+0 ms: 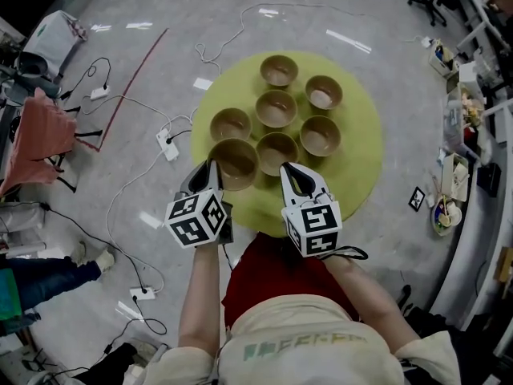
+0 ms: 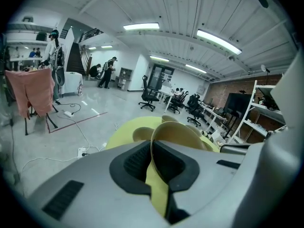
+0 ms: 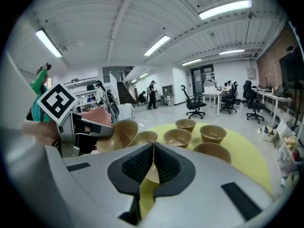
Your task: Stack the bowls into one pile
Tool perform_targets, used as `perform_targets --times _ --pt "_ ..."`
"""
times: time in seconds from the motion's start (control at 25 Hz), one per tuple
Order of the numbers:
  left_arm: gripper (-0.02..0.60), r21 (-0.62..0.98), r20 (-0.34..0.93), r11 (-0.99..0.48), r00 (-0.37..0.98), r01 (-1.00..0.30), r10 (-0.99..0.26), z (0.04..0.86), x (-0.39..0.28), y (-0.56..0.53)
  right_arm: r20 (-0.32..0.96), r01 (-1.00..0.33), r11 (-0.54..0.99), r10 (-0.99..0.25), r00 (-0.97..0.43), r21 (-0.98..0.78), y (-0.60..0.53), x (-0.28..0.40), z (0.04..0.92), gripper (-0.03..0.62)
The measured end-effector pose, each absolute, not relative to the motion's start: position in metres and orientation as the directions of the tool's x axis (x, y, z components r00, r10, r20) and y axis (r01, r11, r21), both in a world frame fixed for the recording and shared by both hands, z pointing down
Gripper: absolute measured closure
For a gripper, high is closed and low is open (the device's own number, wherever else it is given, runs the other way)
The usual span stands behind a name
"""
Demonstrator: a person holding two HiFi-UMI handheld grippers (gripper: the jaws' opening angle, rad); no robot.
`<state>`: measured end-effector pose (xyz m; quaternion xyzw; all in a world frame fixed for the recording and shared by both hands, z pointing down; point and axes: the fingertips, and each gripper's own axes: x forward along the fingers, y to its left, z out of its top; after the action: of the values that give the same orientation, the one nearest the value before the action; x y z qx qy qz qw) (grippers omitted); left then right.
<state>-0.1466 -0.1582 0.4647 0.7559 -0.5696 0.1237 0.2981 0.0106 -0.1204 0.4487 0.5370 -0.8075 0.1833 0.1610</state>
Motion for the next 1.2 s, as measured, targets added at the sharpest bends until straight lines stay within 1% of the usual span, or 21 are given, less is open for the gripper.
perform_targets --times 0.36,0.72,1.0,1.2 --pt "0.549 0.313 0.501 -0.227 0.364 -0.922 -0.785 0.45 -0.114 -0.169 0.438 -0.943 0.31 -0.836 -0.331 -0.121 -0.121 0.036 0.439 0.557" --pt "0.549 0.322 0.475 -0.256 0.389 -0.912 -0.789 0.44 -0.095 -0.19 0.431 -0.946 0.302 -0.842 -0.324 -0.119 -0.134 0.039 0.435 0.557" --pt "0.549 0.316 0.463 -0.25 0.379 -0.915 -0.801 0.438 -0.101 -0.216 0.434 -0.945 0.305 -0.84 -0.326 -0.12 -0.152 0.036 0.438 0.557" --pt "0.549 0.31 0.465 -0.228 0.357 -0.923 -0.81 0.444 -0.121 -0.238 0.441 -0.936 0.329 -0.827 -0.348 -0.122 -0.171 0.019 0.443 0.557"
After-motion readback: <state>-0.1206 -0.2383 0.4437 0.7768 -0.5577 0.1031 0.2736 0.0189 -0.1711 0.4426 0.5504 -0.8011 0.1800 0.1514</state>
